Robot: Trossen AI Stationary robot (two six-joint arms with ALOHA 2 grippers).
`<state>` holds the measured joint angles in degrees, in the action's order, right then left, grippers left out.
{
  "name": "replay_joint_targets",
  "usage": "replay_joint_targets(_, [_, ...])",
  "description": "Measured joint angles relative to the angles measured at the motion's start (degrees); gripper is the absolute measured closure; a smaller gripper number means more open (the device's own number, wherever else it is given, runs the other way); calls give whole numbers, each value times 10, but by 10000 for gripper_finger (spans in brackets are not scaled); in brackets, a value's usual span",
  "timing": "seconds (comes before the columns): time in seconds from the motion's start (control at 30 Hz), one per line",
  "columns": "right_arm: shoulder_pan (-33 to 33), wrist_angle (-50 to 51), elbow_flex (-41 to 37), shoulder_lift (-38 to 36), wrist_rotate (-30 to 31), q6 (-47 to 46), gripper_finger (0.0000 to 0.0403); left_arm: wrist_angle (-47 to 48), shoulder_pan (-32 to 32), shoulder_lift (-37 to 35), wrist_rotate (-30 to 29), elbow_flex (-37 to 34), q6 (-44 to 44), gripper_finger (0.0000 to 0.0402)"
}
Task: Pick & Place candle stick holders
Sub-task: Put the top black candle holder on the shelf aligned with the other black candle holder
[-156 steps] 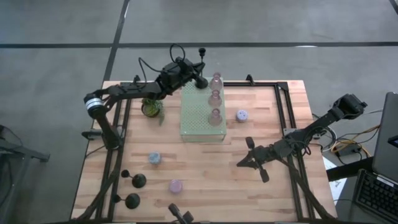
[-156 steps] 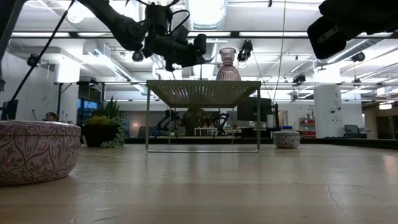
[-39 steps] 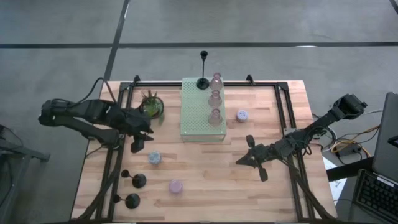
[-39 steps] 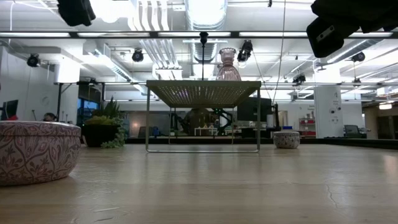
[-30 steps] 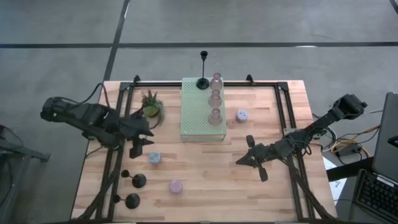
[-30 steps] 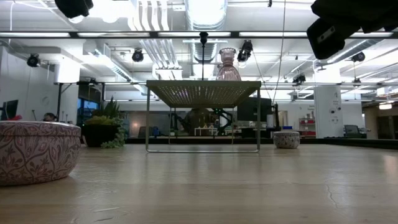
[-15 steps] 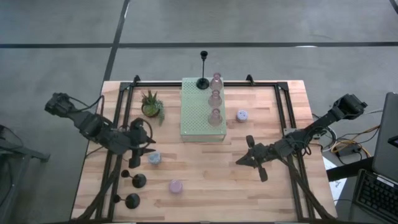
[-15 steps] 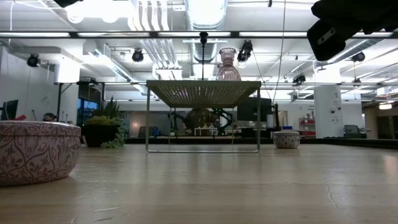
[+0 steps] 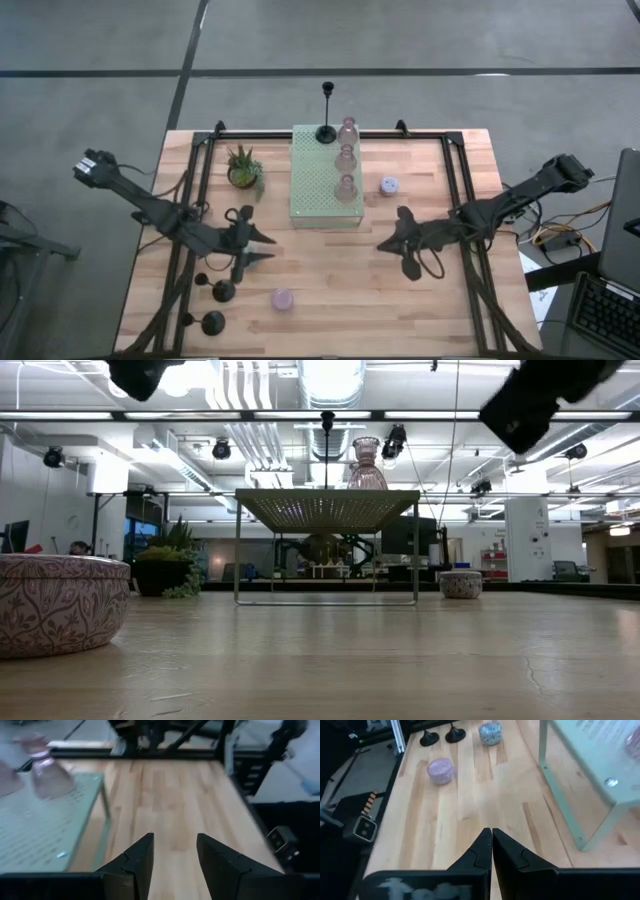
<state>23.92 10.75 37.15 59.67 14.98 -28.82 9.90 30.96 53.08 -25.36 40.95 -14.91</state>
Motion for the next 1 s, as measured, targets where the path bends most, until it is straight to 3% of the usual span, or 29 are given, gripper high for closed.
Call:
replay_joint_targets(0.17, [10,26,33,0,-3,3,394,-68,1,0,51,-49,0,248])
replay_joint_targets(0.33, [10,24,24,0,2,3,394,-22,5,-9,113,-7,-6,248])
replay_joint_targets(0.63, [10,22,-12,0,2,-12,394,368,14,-15,154,197,-141,248])
replay_joint_targets(0.83, [10,-2,-34,0,2,-12,394,527,59,-17,157,290,-234,248])
replay_joint_targets(1.0, [11,-61,-65,0,0,-12,394,606,113,-17,151,303,-326,248])
